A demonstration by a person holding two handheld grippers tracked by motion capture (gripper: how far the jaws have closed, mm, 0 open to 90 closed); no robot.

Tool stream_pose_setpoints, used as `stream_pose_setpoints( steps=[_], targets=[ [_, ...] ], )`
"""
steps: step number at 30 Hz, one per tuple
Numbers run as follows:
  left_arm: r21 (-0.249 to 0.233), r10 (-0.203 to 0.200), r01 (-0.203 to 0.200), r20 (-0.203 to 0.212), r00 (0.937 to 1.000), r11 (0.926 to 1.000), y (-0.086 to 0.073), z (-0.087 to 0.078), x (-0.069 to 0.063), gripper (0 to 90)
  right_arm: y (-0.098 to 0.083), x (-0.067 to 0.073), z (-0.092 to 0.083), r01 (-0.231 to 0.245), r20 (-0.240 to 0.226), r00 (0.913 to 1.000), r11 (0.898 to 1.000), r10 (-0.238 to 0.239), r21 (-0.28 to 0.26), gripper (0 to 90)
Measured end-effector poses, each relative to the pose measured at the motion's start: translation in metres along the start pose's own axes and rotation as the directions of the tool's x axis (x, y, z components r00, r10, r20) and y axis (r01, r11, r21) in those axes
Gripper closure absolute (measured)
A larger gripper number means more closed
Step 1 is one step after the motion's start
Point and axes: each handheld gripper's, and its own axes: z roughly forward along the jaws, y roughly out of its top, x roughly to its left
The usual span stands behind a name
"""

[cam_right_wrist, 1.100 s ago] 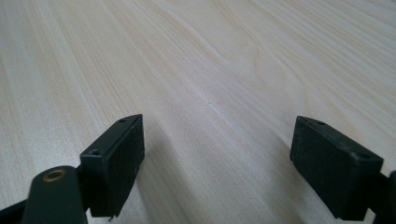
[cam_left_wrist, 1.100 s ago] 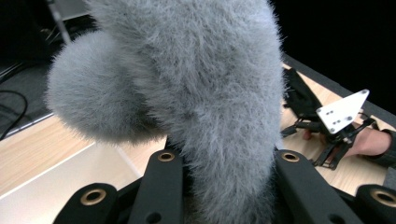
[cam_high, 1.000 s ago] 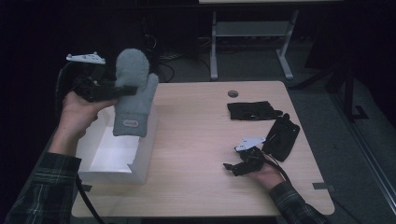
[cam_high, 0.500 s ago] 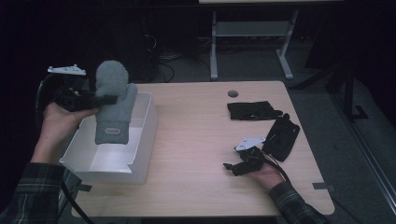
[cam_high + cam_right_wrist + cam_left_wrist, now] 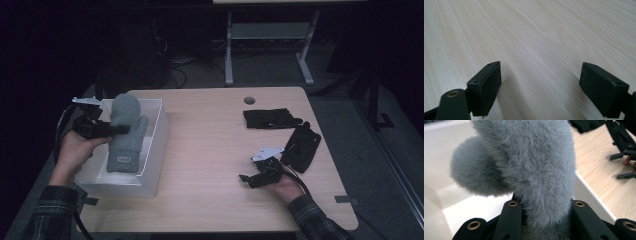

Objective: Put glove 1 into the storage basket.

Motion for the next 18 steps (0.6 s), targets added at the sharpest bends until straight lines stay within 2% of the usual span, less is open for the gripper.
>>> stream_pose_setpoints(
  steps=[2, 3, 8, 18],
  targets=[
    [0.032, -0.019, 0.019, 0.015, 0.9997, 0.9993, -0.008, 0.013, 0.005, 72.4, 0.0, 0.0, 0.0, 0.0, 0.0, 1.0, 1.0, 0.0, 0.0, 17.7],
    [0.032, -0.019, 0.019, 0.015, 0.9997, 0.9993, -0.008, 0.013, 0.005, 72.4, 0.0, 0.0, 0.0, 0.0, 0.0, 1.0, 1.0, 0.0, 0.0, 17.7],
    [0.094, -0.049, 0.045, 0.037, 0.9981, 0.9946, -0.021, 0.039, 0.015, 72.1, 0.0, 0.0, 0.0, -0.001, 0.001, 1.0, 1.0, 0.001, 0.0, 17.7],
    [0.135, -0.057, 0.051, 0.039, 0.9976, 0.9895, -0.035, 0.064, 0.035, 68.8, 0.0, 0.0, 0.0, -0.001, 0.0, 1.0, 1.0, 0.001, 0.0, 17.7]
  ],
)
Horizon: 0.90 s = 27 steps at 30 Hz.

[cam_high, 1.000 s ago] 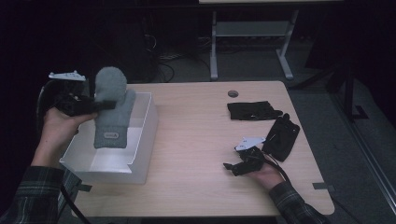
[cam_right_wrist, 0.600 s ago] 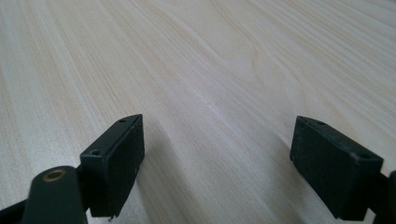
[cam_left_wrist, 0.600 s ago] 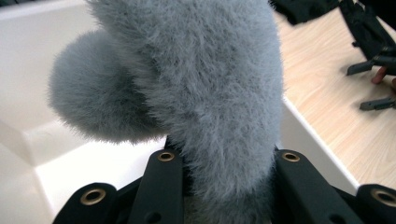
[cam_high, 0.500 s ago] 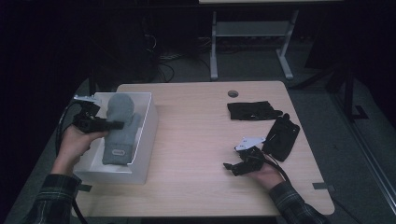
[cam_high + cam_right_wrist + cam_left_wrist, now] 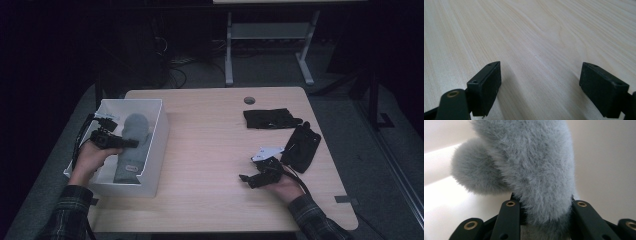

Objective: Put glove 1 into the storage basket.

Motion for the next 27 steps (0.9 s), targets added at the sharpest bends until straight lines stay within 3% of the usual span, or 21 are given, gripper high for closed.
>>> stream_pose_setpoints(
  steps=[9, 12, 13, 15, 20, 25, 27],
  targets=[
    [0.03, -0.057, 0.059, -0.043, 0.9975, 0.9978, -0.011, 0.022, 0.018, 55.8, 0.0, 0.0, 0.0, -0.001, 0.0, 1.0, 1.0, 0.001, 0.0, 17.7],
    [0.026, -0.085, 0.087, -0.067, 0.9941, 0.9959, -0.012, 0.023, 0.022, 46.0, 0.0, 0.0, 0.0, 0.0, 0.001, 1.0, 1.0, 0.0, 0.0, 17.7],
    [0.019, -0.091, 0.092, -0.079, 0.9928, 0.9956, -0.012, 0.024, 0.021, 37.6, 0.0, 0.0, 0.0, 0.0, 0.0, 1.0, 1.0, 0.0, 0.0, 17.7],
    [0.004, -0.097, 0.098, -0.099, 0.9903, 0.9951, -0.012, 0.021, 0.02, 33.1, 0.0, 0.0, 0.0, 0.0, 0.001, 1.0, 1.0, 0.0, 0.0, 17.7],
    [-0.026, -0.103, 0.1, -0.125, 0.9868, 0.9946, -0.008, 0.013, 0.017, 26.6, 0.0, 0.0, 0.0, 0.0, 0.001, 1.0, 1.0, 0.0, 0.0, 17.7],
    [-0.043, -0.072, 0.065, -0.18, 0.9811, 0.997, 0.006, 0.0, 0.007, 20.2, 0.0, 0.0, 0.0, -0.001, 0.0, 1.0, 1.0, 0.001, 0.0, 17.7],
    [-0.072, -0.061, 0.048, -0.188, 0.9802, 0.9962, 0.012, -0.008, 0.003, 17.9, 0.0, 0.0, 0.0, 0.0, 0.001, 1.0, 1.0, 0.0, 0.0, 17.7]
  ],
)
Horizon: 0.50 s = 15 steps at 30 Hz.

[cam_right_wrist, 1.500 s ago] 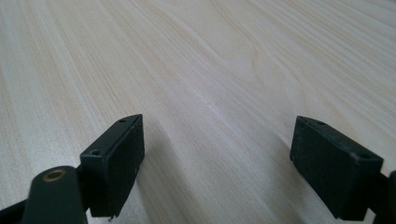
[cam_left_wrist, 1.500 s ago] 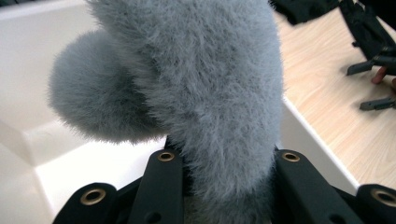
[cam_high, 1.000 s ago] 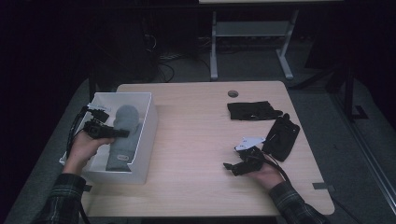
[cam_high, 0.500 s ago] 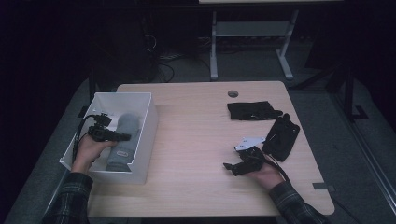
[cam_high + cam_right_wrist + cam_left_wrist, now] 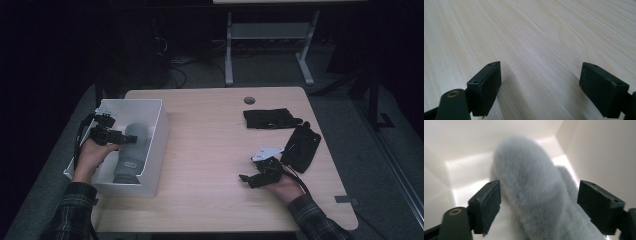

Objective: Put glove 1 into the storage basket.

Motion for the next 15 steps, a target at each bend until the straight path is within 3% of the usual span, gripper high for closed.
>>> stream_pose_setpoints(
  steps=[6, 15],
  targets=[
    [-0.038, 0.027, -0.026, 0.016, 0.9995, 0.9989, 0.015, -0.018, -0.012, 17.1, 0.0, 0.0, 0.0, 0.001, 0.0, 1.0, 1.0, -0.001, 0.0, 17.7],
    [-0.094, 0.107, -0.1, 0.075, 0.9914, 0.9905, 0.036, -0.036, -0.056, 15.0, 0.0, 0.0, 0.0, -0.002, 0.002, 1.0, 1.0, 0.002, 0.0, 17.3]
  ],
)
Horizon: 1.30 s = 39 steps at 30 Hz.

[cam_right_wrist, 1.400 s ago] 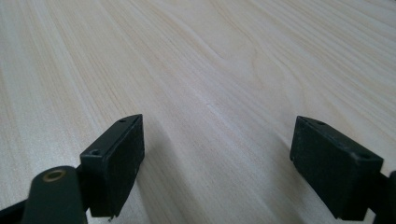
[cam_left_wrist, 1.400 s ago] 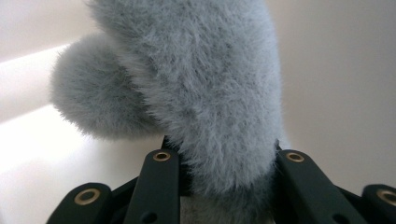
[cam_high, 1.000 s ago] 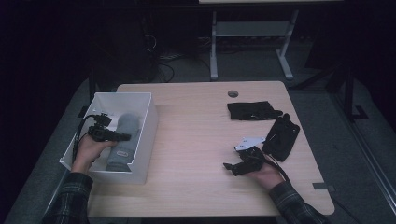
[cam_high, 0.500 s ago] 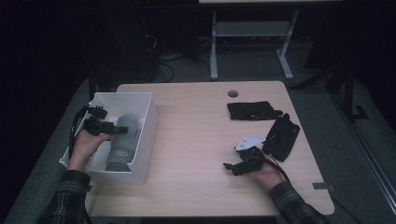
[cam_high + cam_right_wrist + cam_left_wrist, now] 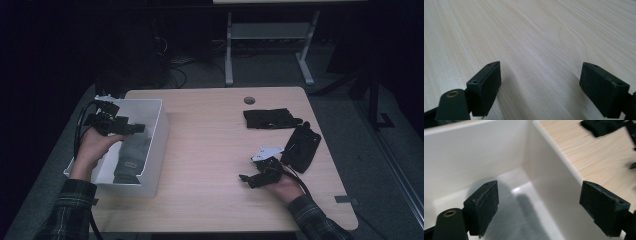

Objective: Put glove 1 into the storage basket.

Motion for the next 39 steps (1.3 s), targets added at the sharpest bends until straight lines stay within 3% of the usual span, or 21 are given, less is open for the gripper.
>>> stream_pose_setpoints(
  steps=[5, 6, 7, 20, 26, 31, 39],
  targets=[
    [-0.033, 0.049, -0.047, 0.045, 0.9978, 0.9983, 0.012, 0.001, -0.027, 13.6, 0.0, 0.0, 0.0, -0.001, 0.001, 1.0, 1.0, 0.001, 0.0, 17.3],
    [-0.039, 0.063, -0.061, 0.052, 0.9966, 0.9974, 0.016, 0.004, -0.037, 13.5, 0.0, 0.0, 0.0, -0.001, 0.001, 1.0, 1.0, 0.001, -0.001, 17.1],
    [-0.039, 0.063, -0.061, 0.052, 0.9966, 0.9974, 0.016, 0.004, -0.037, 13.5, 0.0, 0.0, 0.0, -0.001, 0.001, 1.0, 1.0, 0.001, -0.001, 17.1],
    [-0.066, 0.149, -0.141, 0.124, 0.9811, 0.9878, 0.028, 0.024, -0.098, 13.5, 0.0, 0.0, 0.0, -0.004, 0.002, 1.0, 1.0, 0.004, 0.0, 17.0],
    [-0.085, 0.158, -0.146, 0.145, 0.9768, 0.9856, 0.022, 0.039, -0.122, 13.6, 0.0, 0.0, 0.0, -0.004, 0.002, 1.0, 1.0, 0.004, 0.0, 16.9],
    [-0.065, 0.192, -0.185, 0.141, 0.9711, 0.9806, 0.012, 0.056, -0.141, 14.1, 0.0, 0.0, 0.0, -0.005, 0.003, 1.0, 1.0, 0.005, 0.002, 15.9],
    [-0.051, 0.231, -0.226, 0.173, 0.9574, 0.9729, -0.013, 0.085, -0.157, 14.1, 0.0, 0.0, 0.001, -0.01, 0.009, 0.9999, 1.0, 0.01, 0.006, 14.0]
  ],
)
